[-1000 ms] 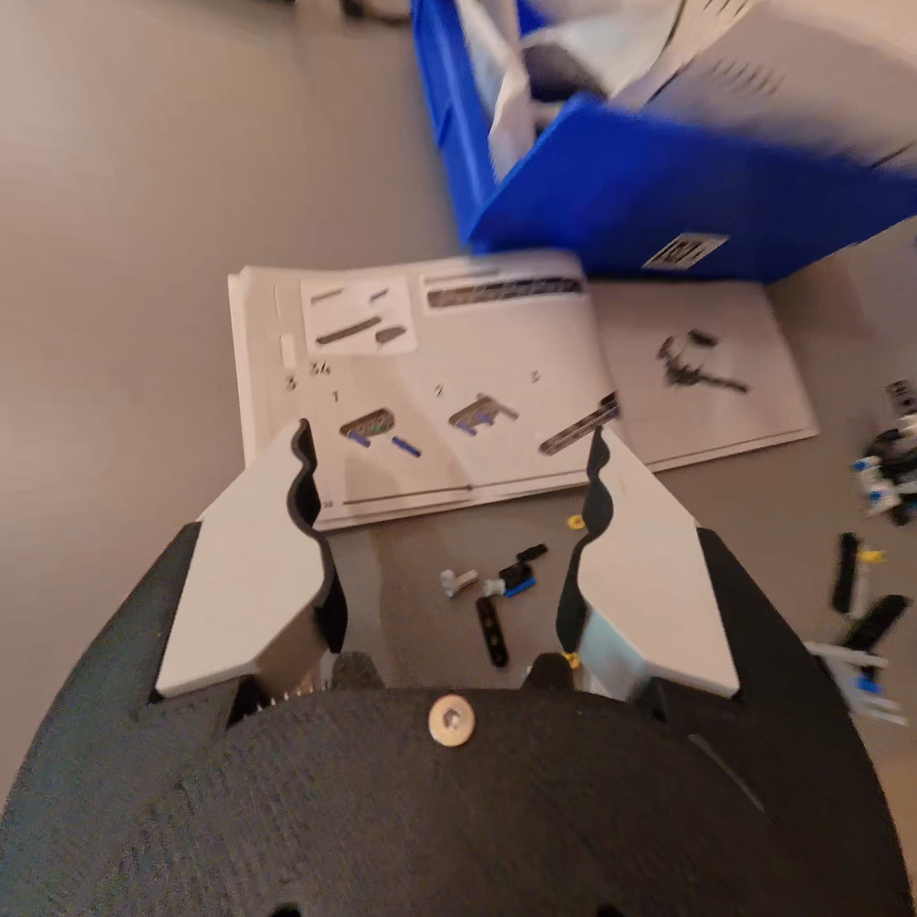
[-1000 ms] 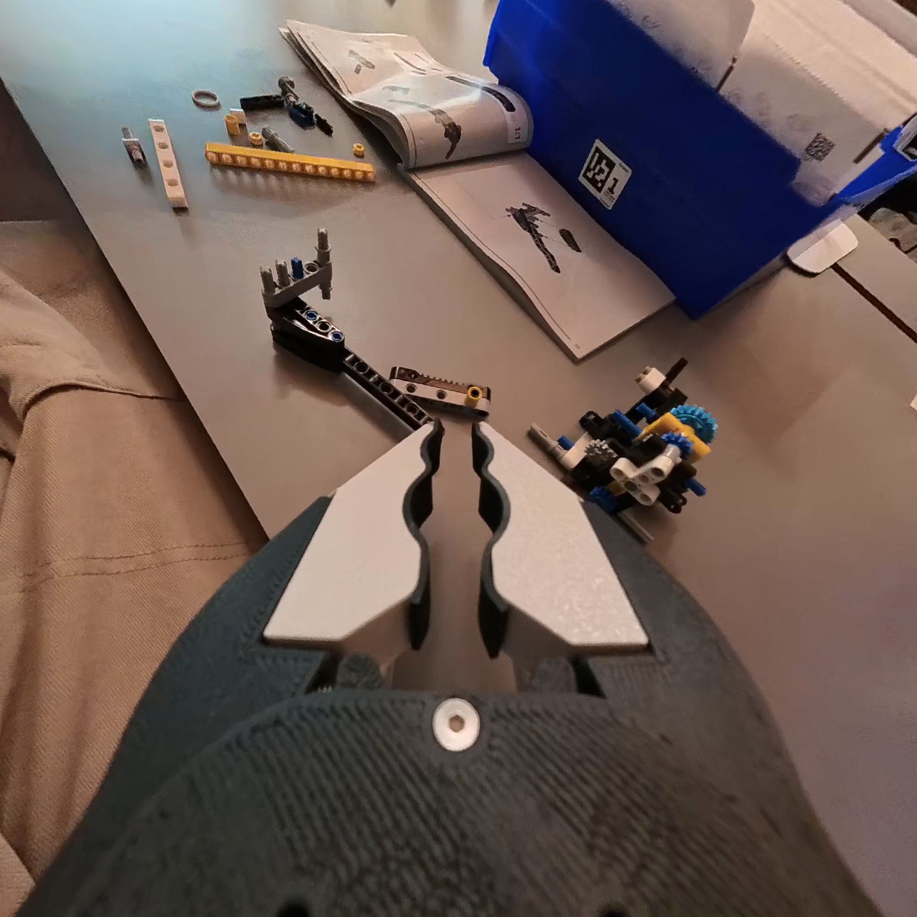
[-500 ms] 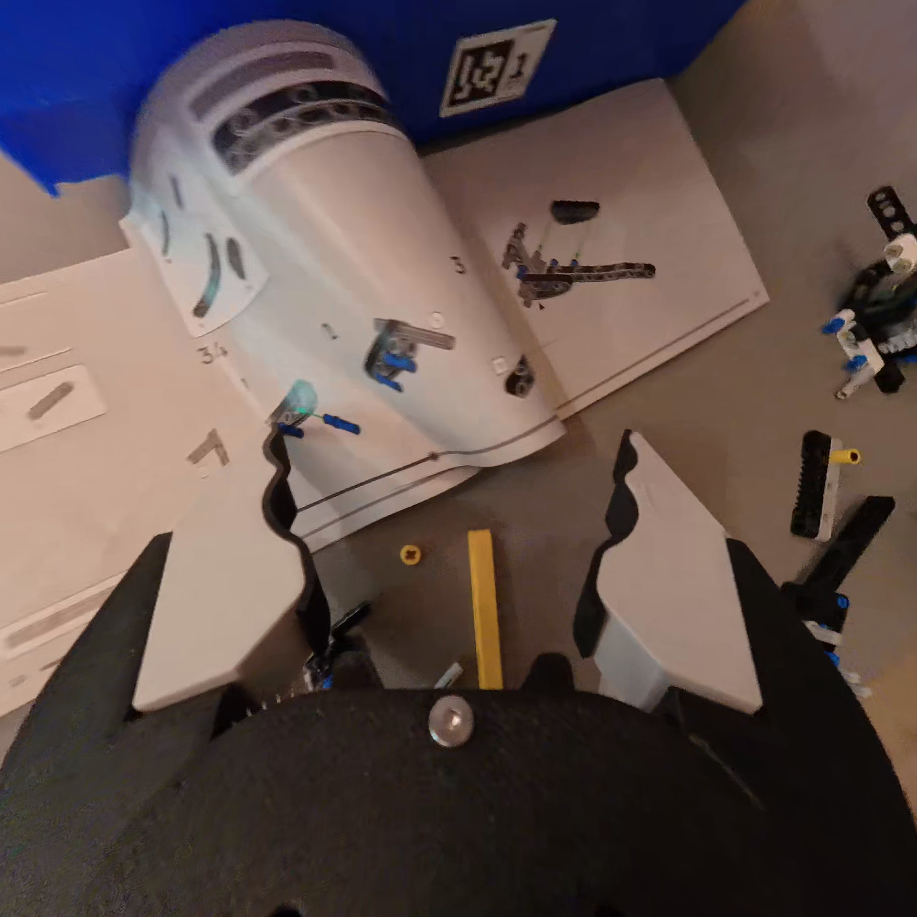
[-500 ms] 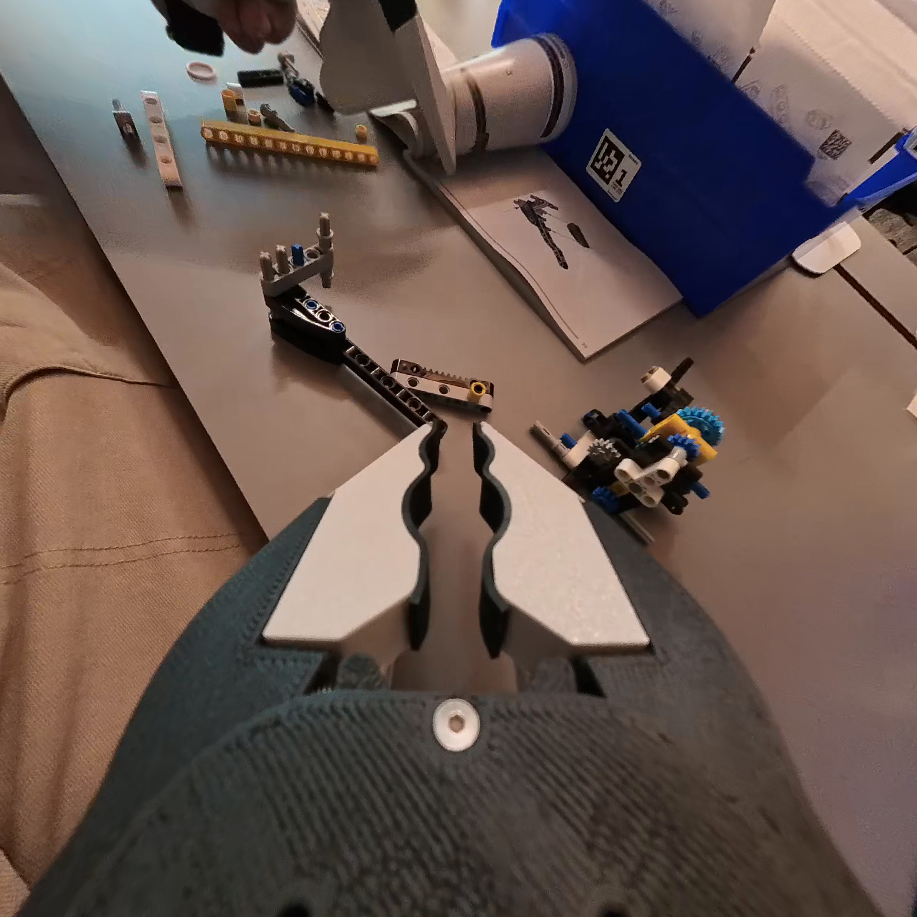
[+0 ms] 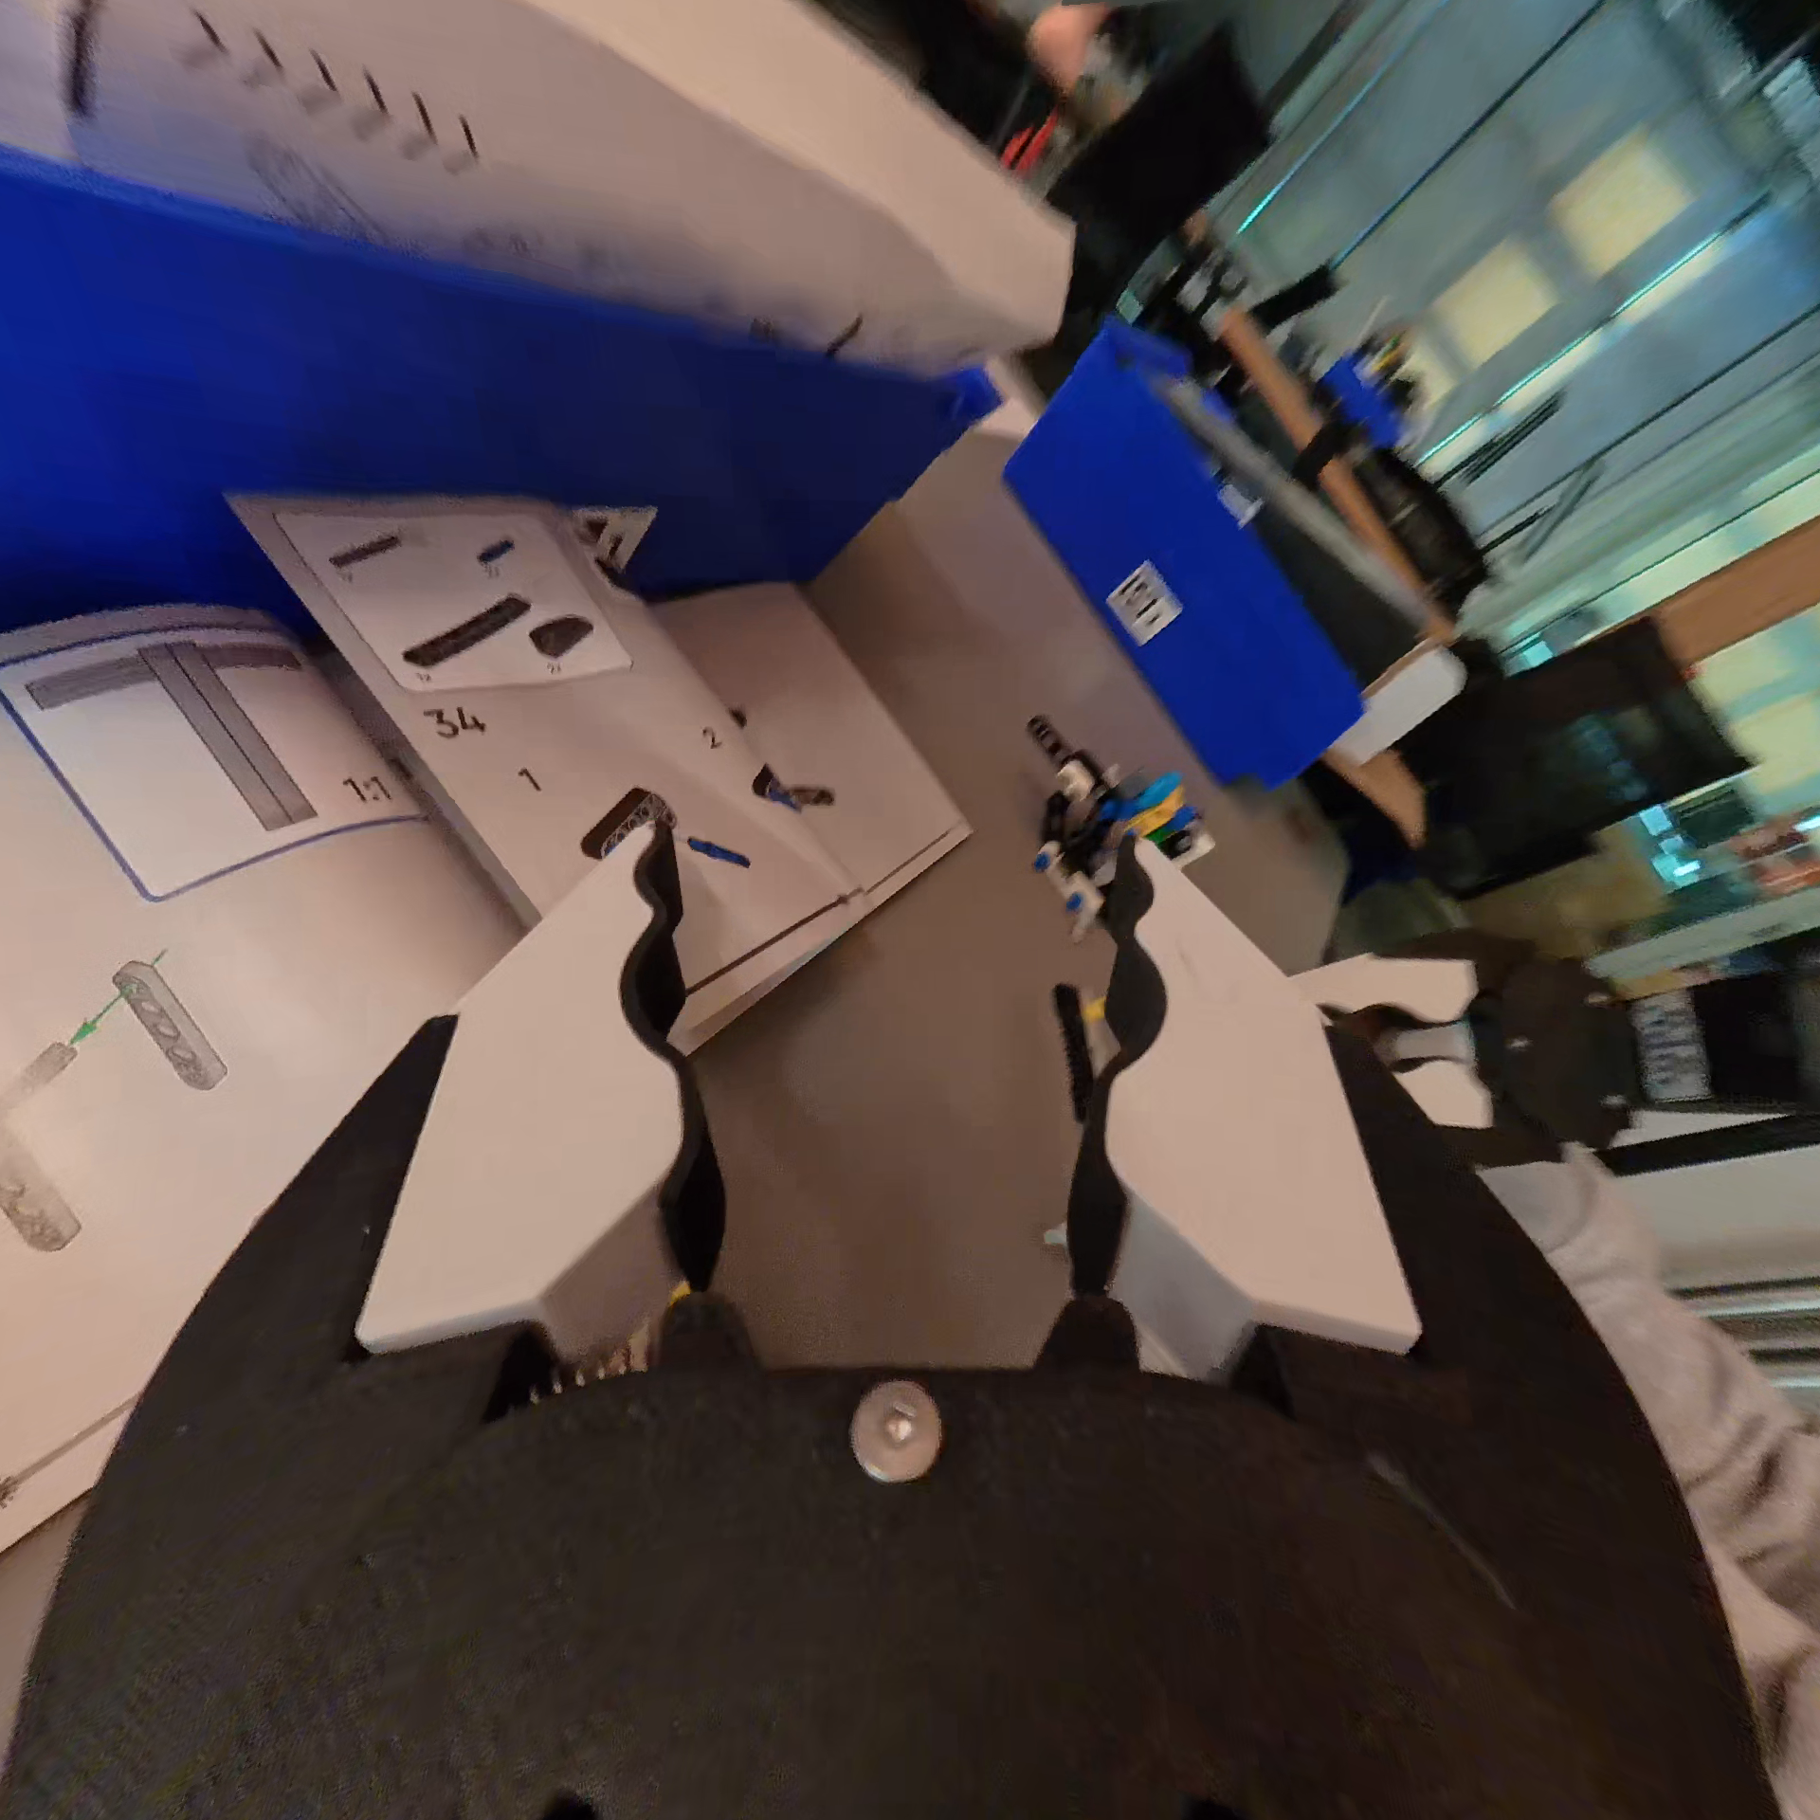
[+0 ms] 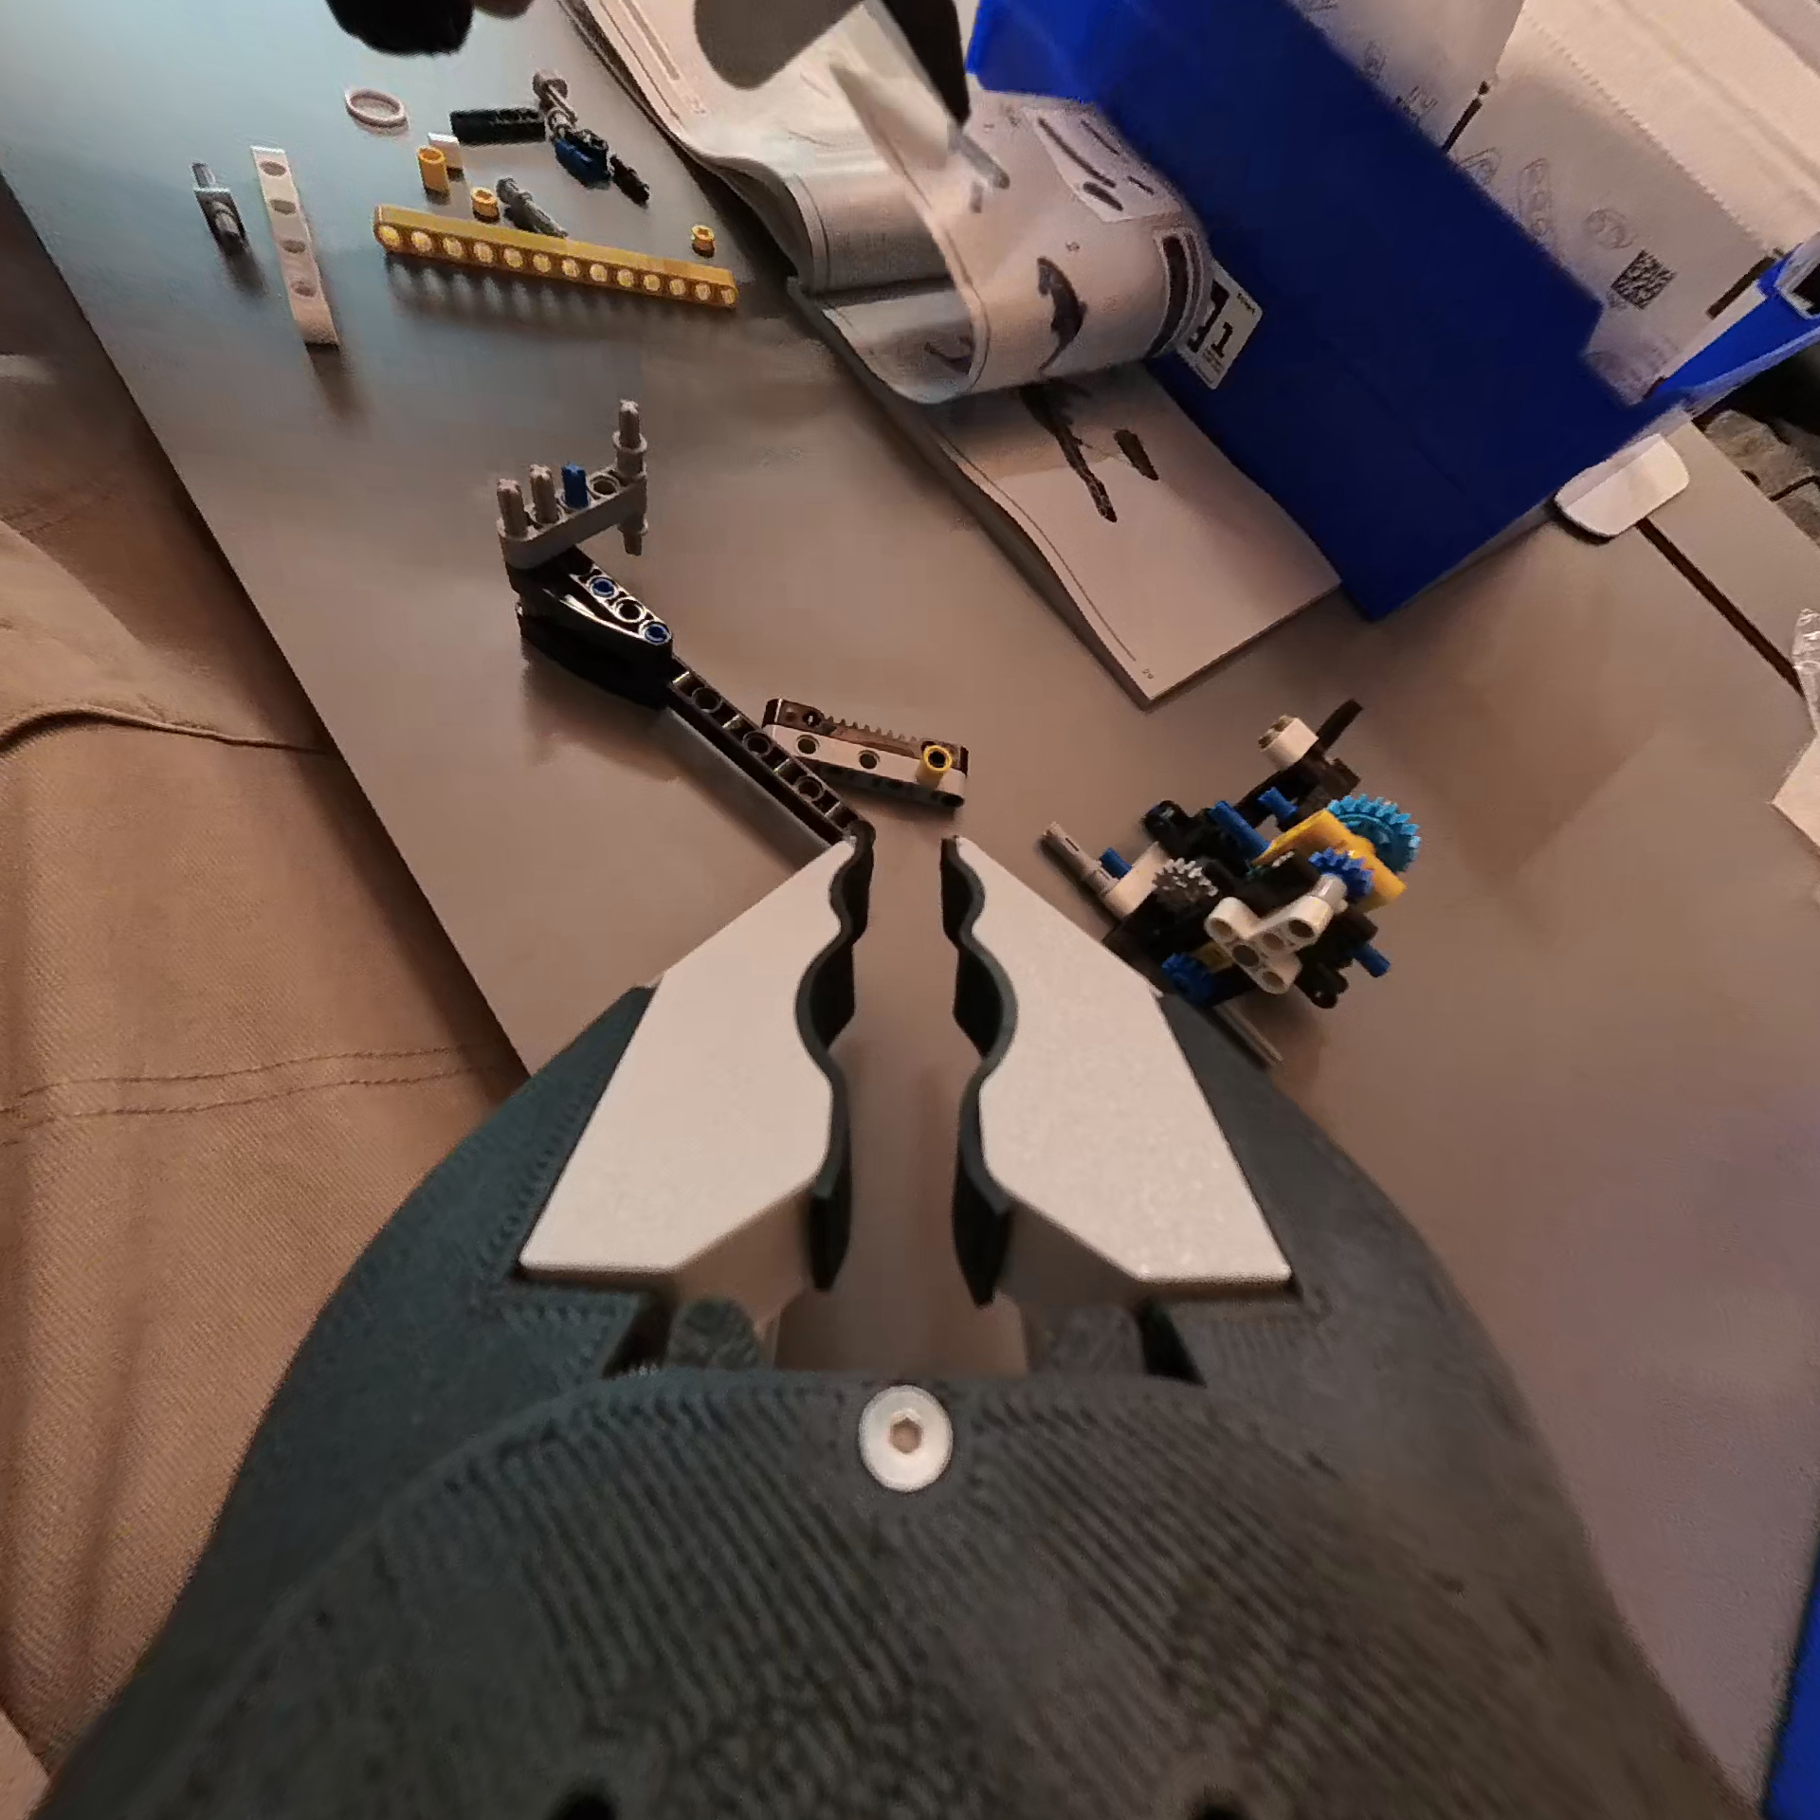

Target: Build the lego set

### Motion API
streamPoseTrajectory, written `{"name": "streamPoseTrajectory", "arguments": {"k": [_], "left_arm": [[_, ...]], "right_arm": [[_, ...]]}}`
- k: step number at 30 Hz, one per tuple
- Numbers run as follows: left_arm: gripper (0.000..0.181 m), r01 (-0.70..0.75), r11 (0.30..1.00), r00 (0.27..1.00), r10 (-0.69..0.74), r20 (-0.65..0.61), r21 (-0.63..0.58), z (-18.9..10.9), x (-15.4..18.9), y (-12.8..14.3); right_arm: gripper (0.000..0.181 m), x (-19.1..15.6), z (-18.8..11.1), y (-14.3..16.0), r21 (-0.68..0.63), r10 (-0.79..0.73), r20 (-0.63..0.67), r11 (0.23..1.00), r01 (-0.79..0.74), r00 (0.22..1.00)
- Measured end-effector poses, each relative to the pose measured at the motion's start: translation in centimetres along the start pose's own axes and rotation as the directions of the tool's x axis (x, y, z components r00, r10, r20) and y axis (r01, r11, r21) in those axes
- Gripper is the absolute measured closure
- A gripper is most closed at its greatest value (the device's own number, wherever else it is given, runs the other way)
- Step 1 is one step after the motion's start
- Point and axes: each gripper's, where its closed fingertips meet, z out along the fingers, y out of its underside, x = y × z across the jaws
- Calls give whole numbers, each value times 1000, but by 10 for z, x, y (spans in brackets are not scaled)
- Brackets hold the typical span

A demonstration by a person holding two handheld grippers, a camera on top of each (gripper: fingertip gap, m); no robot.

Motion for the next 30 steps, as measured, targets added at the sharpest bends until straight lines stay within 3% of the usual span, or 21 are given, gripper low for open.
{"name": "streamPoseTrajectory", "arguments": {"k": [1, 5, 9, 13, 18, 20, 25, 30], "left_arm": [[97, 22, 999, 999, -20, -36, 39, -6, 3, -7], [102, 89, 983, 990, -71, -119, 160, -25, 3, -29], [104, 139, 958, 990, -135, -34, 251, -43, -27, -40], [104, 220, 950, 975, -223, -13, 223, -44, -46, -30], [102, 235, 972, 970, -236, -54, -16, -5, -27, 16], [104, 202, 978, 973, -206, -101, -50, 7, -10, 24], [113, 111, 994, 952, -111, -287, -17, 11, 42, 15], [118, 105, 992, 947, -78, -313, 72, -7, 42, -5]], "right_arm": [[168, 0, 0, 0, 2, 3, 1, 1000, -3, 1000], [168, 0, 1, 1, -3, 2, 3, 1000, -2, 1000], [168, 0, 0, 0, -3, -6, -3, 1000, 6, 1000], [168, -1, 1, 1, -5, -4, 2, 1000, 4, 1000], [168, -1, 1, 1, -8, -10, -1, 1000, 10, 1000], [168, 0, 1, 1, -8, -5, -3, 1000, 5, 1000], [168, 2, 0, 1, -1, 14, -1, 1000, -14, 1000], [168, 1, 0, 1, -1, 11, -1, 1000, -11, 1000]]}}
